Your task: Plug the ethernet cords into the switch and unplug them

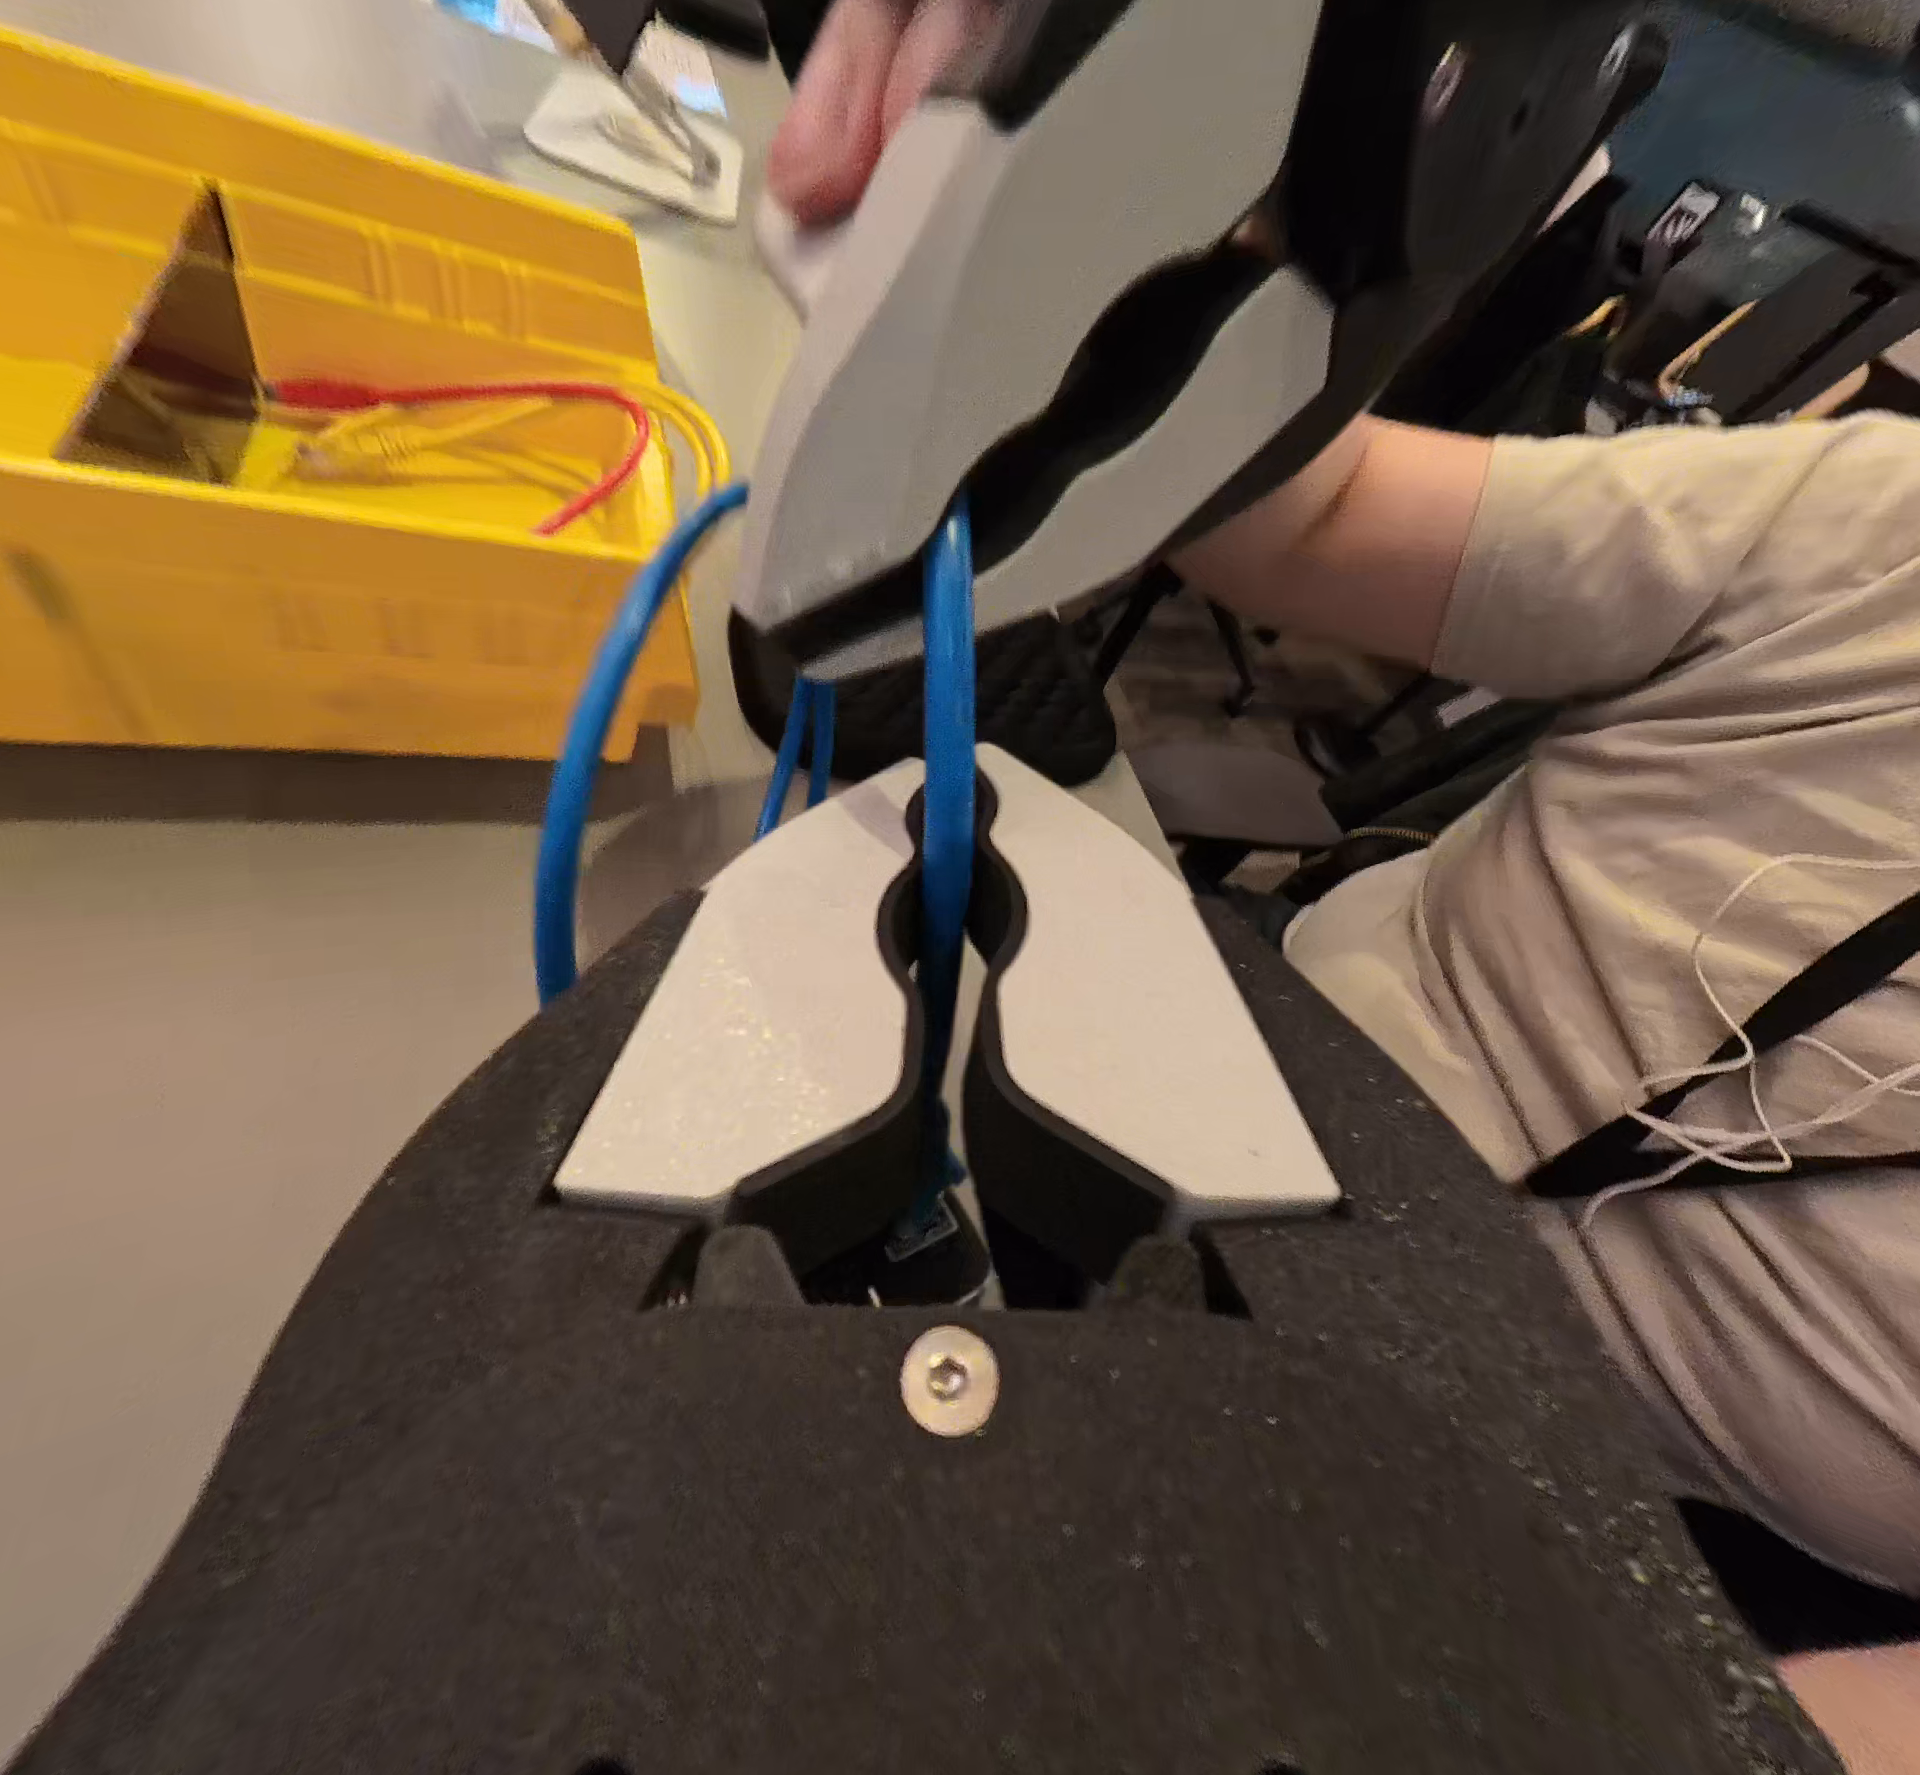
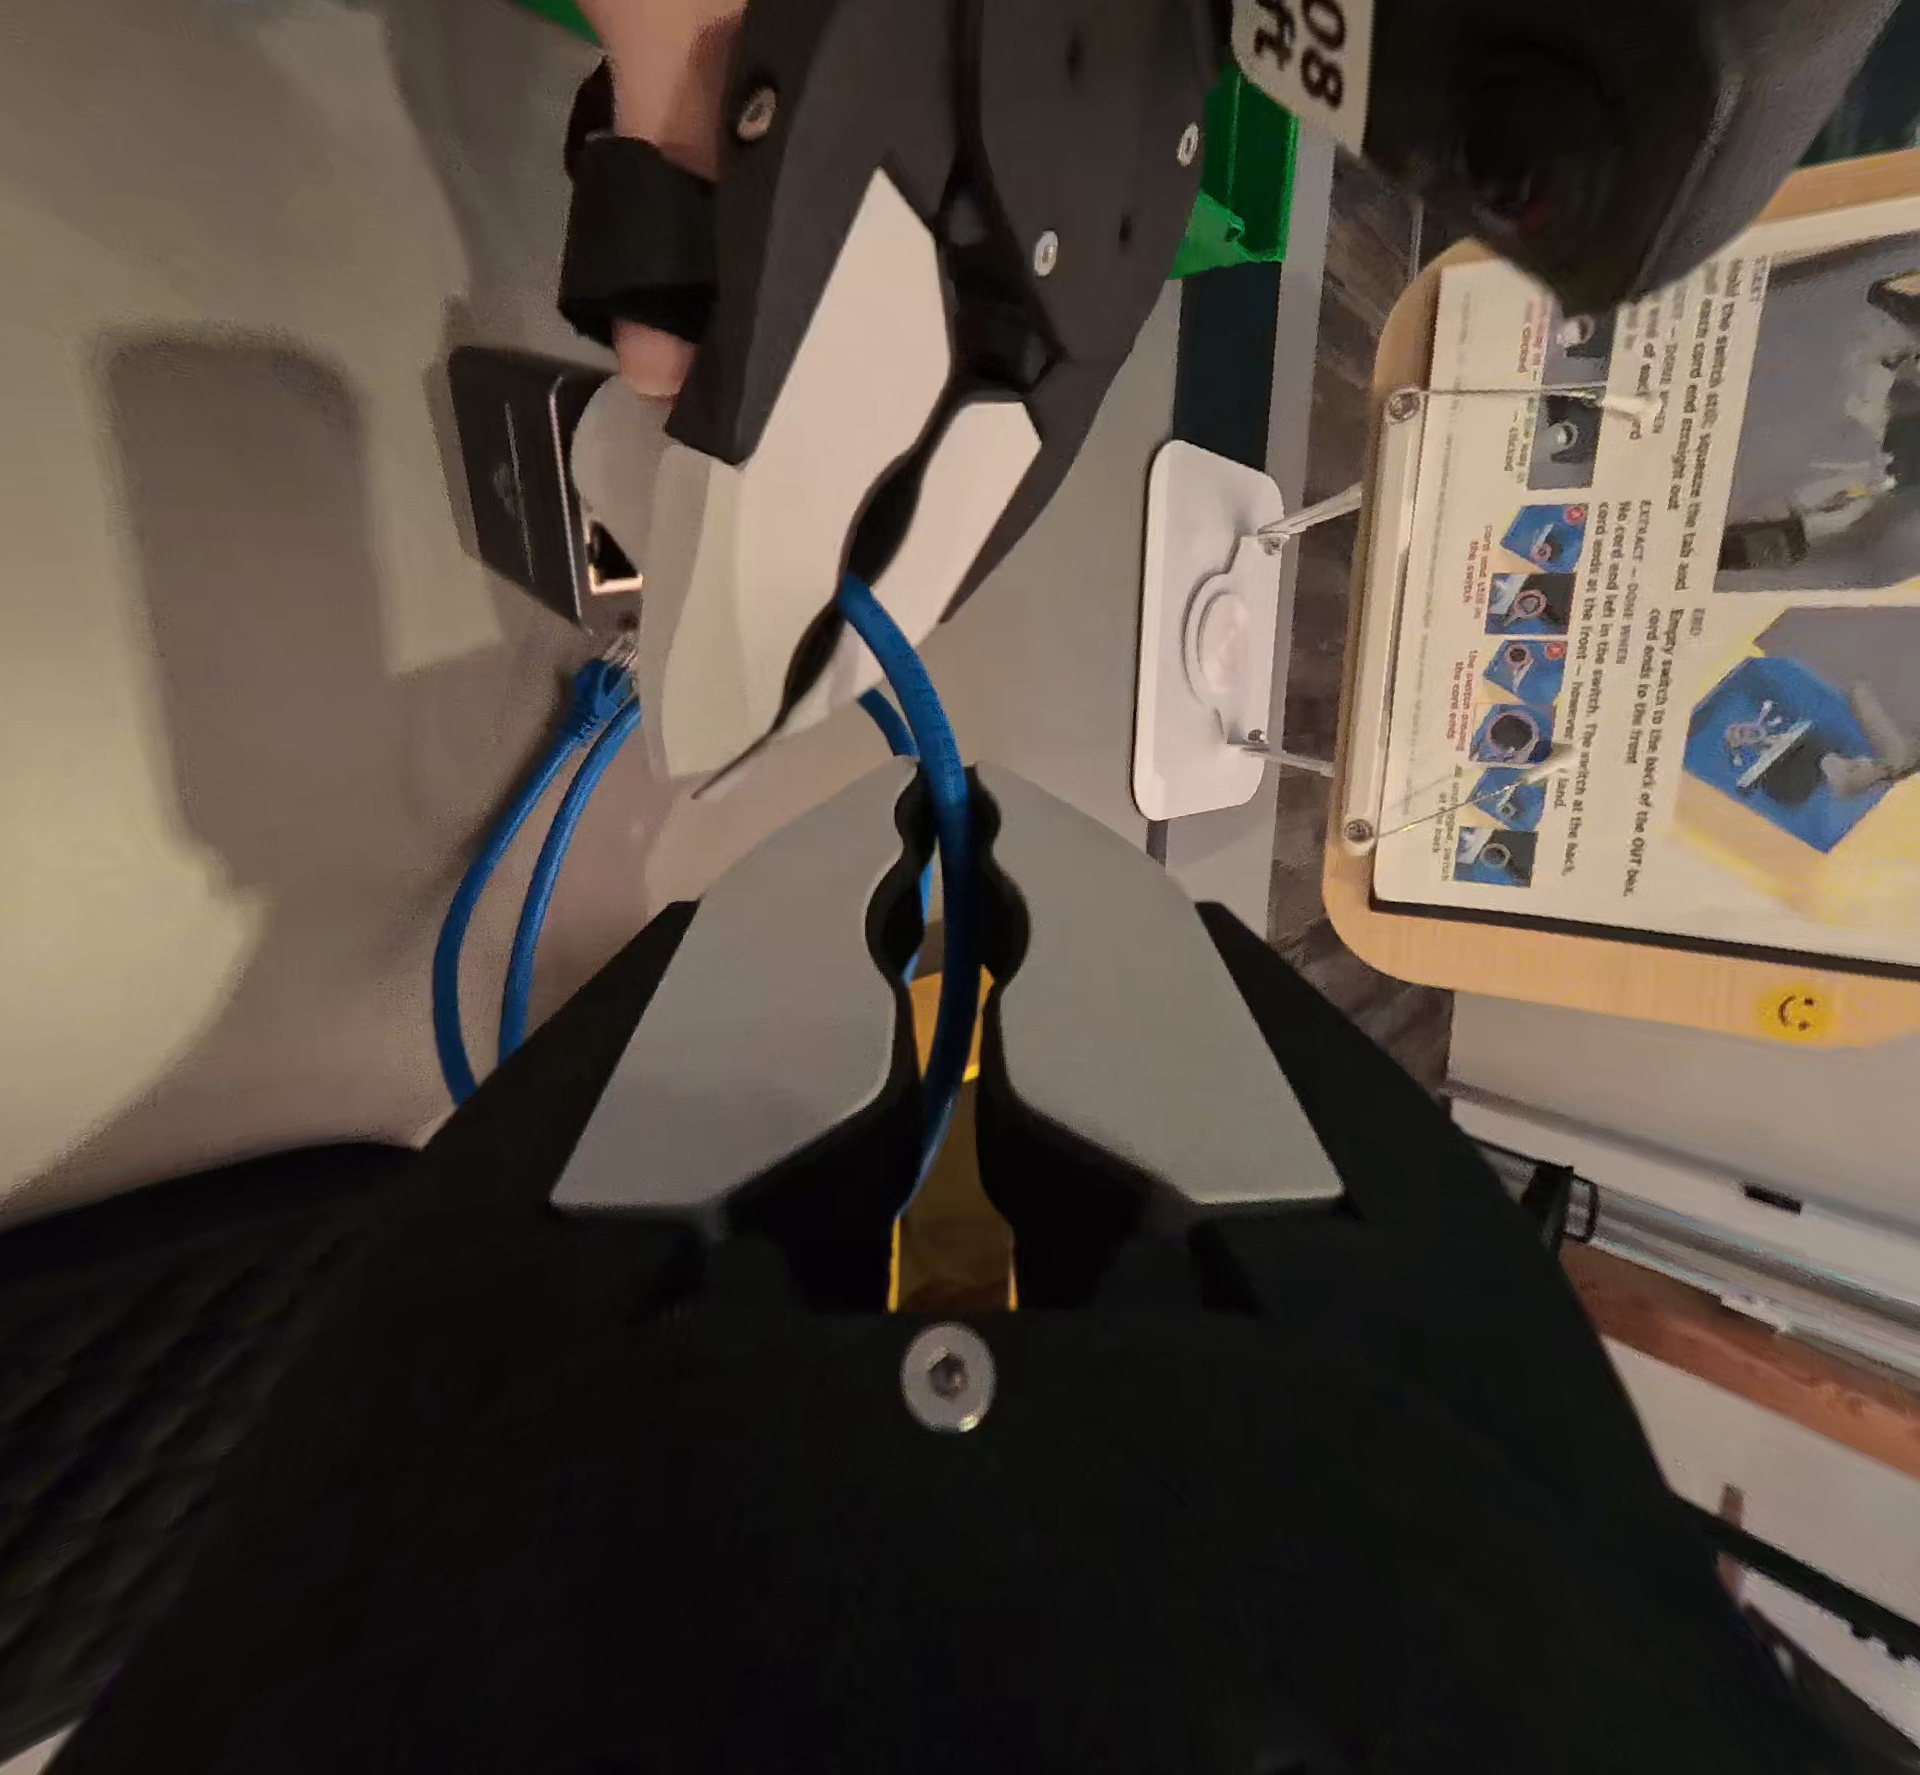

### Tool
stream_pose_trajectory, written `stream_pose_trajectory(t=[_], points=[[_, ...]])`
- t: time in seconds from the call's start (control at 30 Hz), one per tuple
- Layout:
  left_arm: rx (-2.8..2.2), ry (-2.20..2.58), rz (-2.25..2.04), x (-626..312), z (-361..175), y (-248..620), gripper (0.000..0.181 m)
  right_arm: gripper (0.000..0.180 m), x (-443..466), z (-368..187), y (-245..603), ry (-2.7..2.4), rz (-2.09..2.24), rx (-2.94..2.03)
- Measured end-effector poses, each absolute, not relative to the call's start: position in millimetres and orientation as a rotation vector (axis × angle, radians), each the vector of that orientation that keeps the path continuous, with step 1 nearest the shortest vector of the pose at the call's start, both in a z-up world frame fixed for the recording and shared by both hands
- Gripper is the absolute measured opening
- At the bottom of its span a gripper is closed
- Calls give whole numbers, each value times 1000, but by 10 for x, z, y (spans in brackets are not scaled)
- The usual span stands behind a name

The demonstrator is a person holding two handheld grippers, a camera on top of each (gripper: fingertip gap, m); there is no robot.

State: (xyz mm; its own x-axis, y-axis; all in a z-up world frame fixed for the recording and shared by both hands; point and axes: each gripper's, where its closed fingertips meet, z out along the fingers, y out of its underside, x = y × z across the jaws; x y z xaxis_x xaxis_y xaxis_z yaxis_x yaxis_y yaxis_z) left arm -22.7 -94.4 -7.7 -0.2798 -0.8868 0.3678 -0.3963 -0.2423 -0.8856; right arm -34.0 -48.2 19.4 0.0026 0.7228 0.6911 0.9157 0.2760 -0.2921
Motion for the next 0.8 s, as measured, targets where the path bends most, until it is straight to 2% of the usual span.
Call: stream_pose_trajectory(t=[0.07, 0.13, 0.3, 0.4, 0.5, 0.67, 0.8], points=[[-1504, 1476, -1527, -233, 95, -827, 31, 5, -286, 208, -386, -1703, -327, -1589], [-1442, 1339, -1468, -317, 321, -666, 52, 5, -223, 242, -266, -1624, -308, -1665], [-1328, 1083, -936, -619, 617, -202, 79, 4, -84, 354, 2, -1376, -172, -1860], [-1338, 1068, -616, -611, 502, -25, 92, 3, -12, 379, 160, -1222, -27, -1981], [-1434, 1072, -321, -552, 171, 230, 102, 3, 76, 361, 283, -1080, 88, -2100], [-1600, 912, -44, -470, -329, 559, 96, 3, 132, 318, 362, -1008, 139, -2134], [-1623, 879, 58, -357, -560, 648, 104, 3, 64, 346, 307, -1016, 167, -2113]])
